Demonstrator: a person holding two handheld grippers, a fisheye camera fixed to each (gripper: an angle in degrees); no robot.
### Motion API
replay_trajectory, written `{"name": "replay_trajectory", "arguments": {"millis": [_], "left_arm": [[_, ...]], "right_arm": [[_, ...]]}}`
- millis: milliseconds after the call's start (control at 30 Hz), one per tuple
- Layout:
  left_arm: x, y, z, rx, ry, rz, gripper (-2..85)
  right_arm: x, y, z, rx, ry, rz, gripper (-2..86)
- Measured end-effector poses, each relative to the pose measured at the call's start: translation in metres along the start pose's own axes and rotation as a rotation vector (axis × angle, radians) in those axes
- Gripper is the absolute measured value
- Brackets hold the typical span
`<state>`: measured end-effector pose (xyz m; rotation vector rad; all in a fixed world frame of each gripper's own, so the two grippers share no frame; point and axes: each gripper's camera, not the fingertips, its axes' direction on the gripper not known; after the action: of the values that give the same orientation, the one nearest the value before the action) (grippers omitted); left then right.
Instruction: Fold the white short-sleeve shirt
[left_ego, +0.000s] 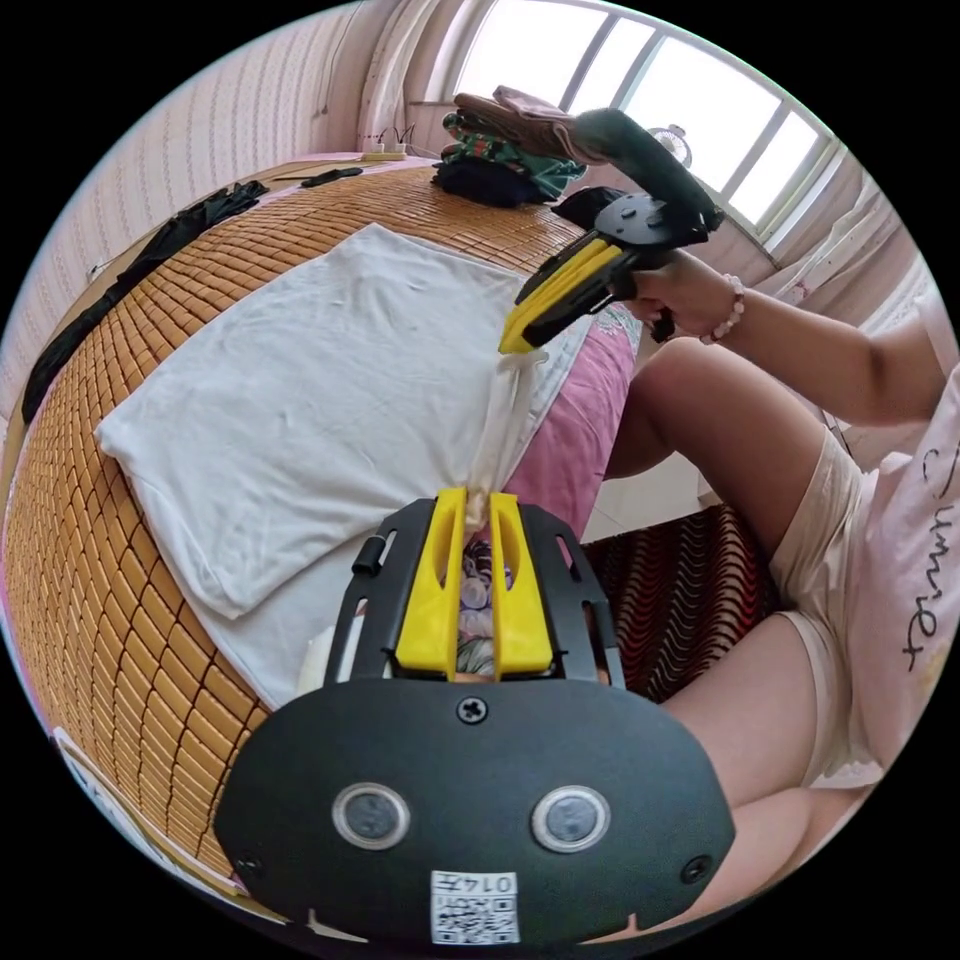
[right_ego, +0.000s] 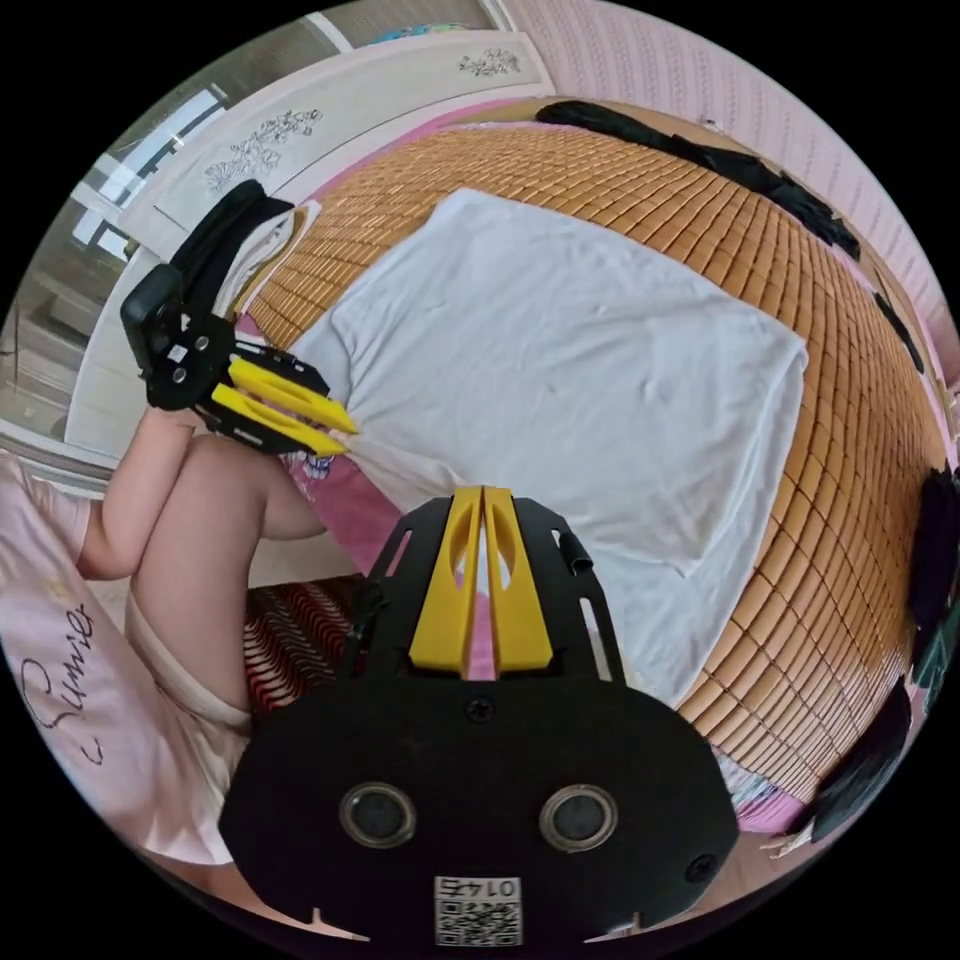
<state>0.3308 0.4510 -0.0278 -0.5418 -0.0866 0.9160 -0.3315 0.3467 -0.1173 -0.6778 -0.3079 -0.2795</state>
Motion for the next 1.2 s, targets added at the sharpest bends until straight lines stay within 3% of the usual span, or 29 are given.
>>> {"name": "replay_trajectory", "arguments": {"millis": [167, 433, 700, 900, 1100, 1200], "left_arm": [[0.003, 0.003, -0.004, -0.001, 0.033, 0.025, 5.9], [0.014, 0.012, -0.008, -0.043, 0.070, 0.065, 6.0], [0.009, 0.008, -0.033, 0.284, 0.107, -0.039, 0.0], [0.049, -0.044, 0.024, 0.148, -0.058, 0.057, -0.9], [0.064, -0.046, 0.044, 0.106, -0.053, 0.081, -1.0], [0.075, -0.049, 0.046, 0.094, -0.068, 0.116, -1.0]], "right_arm": [[-0.025, 0.018, 0.012, -0.099, 0.164, -0.070, -0.6], [-0.018, 0.005, -0.005, -0.086, 0.028, -0.017, -0.5], [-0.017, -0.100, -0.021, 0.027, 0.260, -0.204, -0.4], [0.017, -0.214, 0.030, -0.072, 0.330, -0.167, -0.4], [0.047, -0.240, 0.043, -0.195, 0.218, -0.143, -0.6], [0.055, -0.246, 0.034, -0.135, 0.312, -0.133, -0.6]]}}
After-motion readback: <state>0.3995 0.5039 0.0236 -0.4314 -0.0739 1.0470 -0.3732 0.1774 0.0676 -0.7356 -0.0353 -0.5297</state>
